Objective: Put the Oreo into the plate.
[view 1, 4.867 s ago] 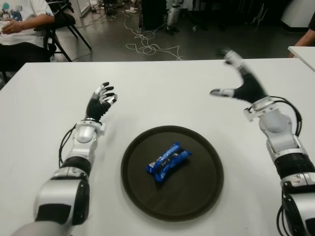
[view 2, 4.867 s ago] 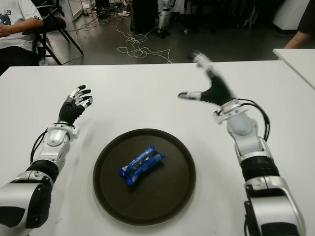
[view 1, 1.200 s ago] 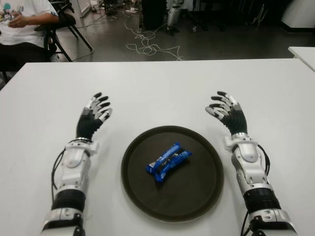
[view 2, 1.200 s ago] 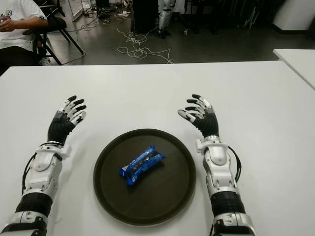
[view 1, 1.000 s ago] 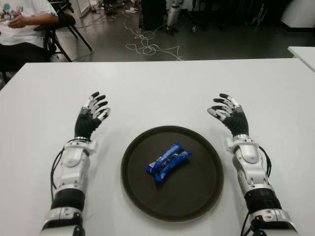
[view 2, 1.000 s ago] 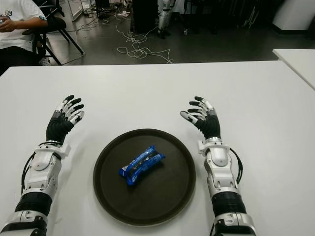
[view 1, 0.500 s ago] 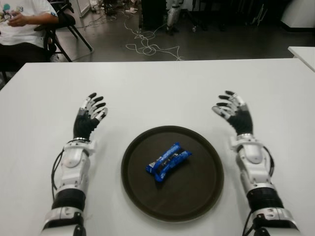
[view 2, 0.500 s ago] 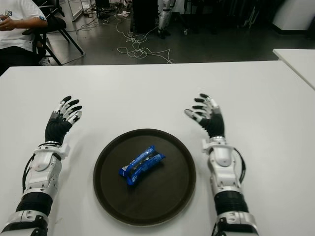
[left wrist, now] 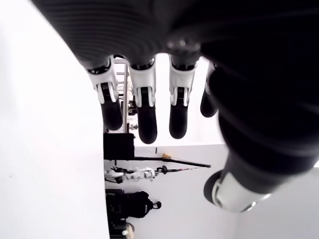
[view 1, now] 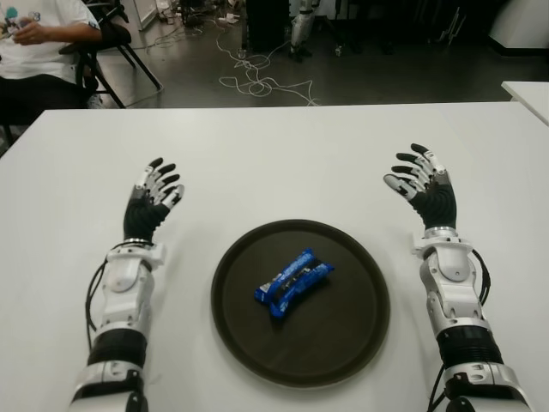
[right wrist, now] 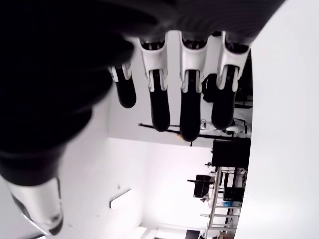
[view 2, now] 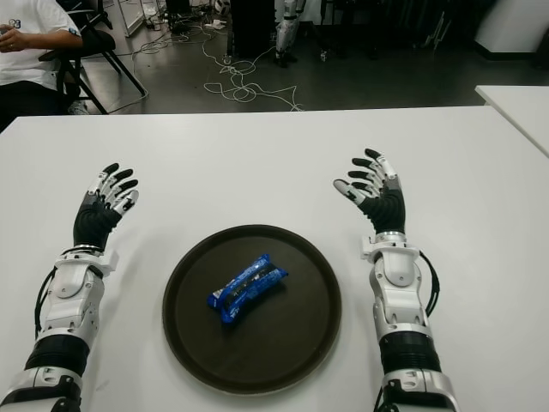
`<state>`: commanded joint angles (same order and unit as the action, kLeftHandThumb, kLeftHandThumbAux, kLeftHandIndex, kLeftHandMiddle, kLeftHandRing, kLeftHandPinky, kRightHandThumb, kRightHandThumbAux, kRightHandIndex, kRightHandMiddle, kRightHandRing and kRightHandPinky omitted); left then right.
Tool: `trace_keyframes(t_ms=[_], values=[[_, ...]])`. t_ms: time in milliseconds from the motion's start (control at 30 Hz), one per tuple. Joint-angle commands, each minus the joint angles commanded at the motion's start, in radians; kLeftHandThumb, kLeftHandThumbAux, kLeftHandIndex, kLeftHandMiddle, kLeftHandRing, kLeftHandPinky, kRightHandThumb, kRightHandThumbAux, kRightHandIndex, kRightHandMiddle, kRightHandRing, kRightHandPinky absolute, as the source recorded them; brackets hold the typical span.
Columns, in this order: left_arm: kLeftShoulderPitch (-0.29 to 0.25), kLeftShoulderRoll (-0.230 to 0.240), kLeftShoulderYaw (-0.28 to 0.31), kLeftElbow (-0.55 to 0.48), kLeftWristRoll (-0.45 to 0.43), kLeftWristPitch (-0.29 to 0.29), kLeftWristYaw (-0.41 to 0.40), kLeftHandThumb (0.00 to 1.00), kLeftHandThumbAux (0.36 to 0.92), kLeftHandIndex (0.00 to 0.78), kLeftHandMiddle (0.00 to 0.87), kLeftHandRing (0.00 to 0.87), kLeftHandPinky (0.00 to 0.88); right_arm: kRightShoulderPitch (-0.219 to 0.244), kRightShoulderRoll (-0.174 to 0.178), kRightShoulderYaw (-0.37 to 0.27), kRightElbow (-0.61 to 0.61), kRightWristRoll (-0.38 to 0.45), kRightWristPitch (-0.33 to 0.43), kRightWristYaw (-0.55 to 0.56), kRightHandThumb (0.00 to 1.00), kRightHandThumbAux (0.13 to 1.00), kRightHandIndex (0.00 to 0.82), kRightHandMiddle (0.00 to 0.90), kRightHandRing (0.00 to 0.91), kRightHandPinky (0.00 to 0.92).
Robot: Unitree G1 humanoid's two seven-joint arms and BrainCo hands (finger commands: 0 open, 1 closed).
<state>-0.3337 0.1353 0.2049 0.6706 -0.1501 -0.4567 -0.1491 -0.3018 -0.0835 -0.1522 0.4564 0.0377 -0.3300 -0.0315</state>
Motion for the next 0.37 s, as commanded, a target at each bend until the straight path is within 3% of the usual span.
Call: trace_keyframes(t_ms=[367], values=[[0.010, 0.013, -0.016, -0.025, 0.052, -0.007, 0.024, 0.125, 0.769, 0.067, 0.143, 0.127, 0.116, 0.012, -0.007, 0.014, -0.012, -0.052, -0.044, -0.040, 0.000, 0.684, 0.198, 0.290, 0.314, 0.333]])
